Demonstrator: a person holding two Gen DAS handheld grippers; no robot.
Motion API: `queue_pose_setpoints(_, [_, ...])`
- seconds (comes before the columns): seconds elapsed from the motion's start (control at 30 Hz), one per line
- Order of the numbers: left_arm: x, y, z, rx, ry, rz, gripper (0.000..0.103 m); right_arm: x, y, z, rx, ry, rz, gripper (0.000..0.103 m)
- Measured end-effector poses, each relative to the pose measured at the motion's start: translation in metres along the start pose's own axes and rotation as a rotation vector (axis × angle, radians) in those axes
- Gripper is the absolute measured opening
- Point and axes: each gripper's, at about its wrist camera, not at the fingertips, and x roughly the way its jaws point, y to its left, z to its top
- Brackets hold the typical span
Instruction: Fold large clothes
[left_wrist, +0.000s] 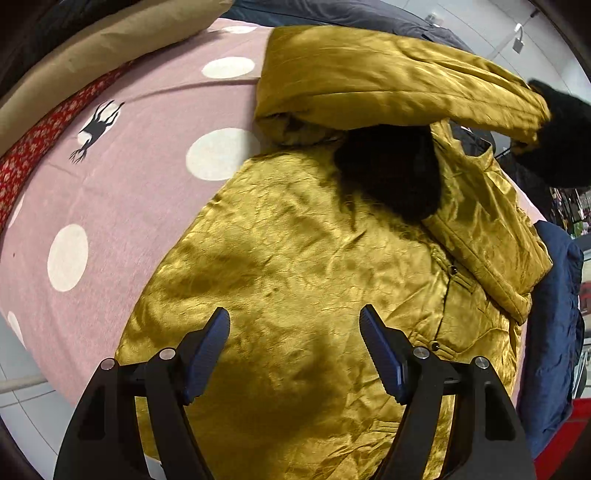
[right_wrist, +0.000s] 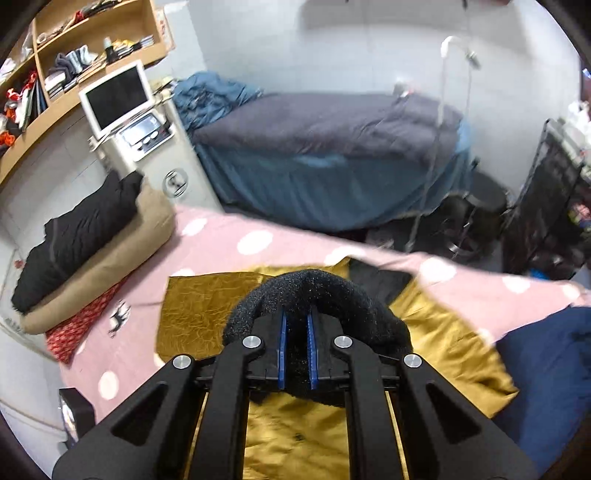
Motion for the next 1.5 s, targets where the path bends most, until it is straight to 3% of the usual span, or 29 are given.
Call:
queue_pose_setpoints(0.17, [0.005,-0.011,-0.003,0.028,0.011,-0.003,0.071,-0.005,-0.042,-0.021,0.041,0.044,-0.106,0.009])
queue_pose_setpoints(0.33, [0.014,-0.016,-0.009,0.044,0.035,0.012,0.071,0.009,-0.088,-0.076,0.173,0.185,-0.144,0.009])
queue_pose_setpoints(0.57, [0.018,-0.019,-0.014,0.078,0.043,0.05,0.072,0.038,-0.094,-0.142,0.19,0.341,-0.174,0.009])
queue_pose_setpoints(0.73, [0.015,-0.018,-0.015,0.088,0.03,0.06,0.074,0.053,-0.093,-0.17,0.171,0.396,-0.198,0.011])
queue_pose_setpoints(0.8, [0.017,-0.019,-0.017,0.094,0.03,0.055,0.074,0.056,-0.096,-0.176,0.188,0.409,-0.189,0.017])
queue_pose_setpoints(0.97, [0.011,-0.027,-0.008,0.163,-0.001,0.091,0.075,0.043,-0.105,-0.177,0.266,0.403,-0.193,0.045])
queue_pose_setpoints(1.17, [0.0,-0.06,0.007,0.307,-0.084,0.16,0.084,0.019,-0.107,-0.178,0.289,0.381,-0.196,0.052])
queue_pose_setpoints(1.5, [0.006,-0.076,-0.006,0.397,-0.06,0.143,0.084,-0.001,-0.118,-0.243,0.353,0.496,-0.221,0.053])
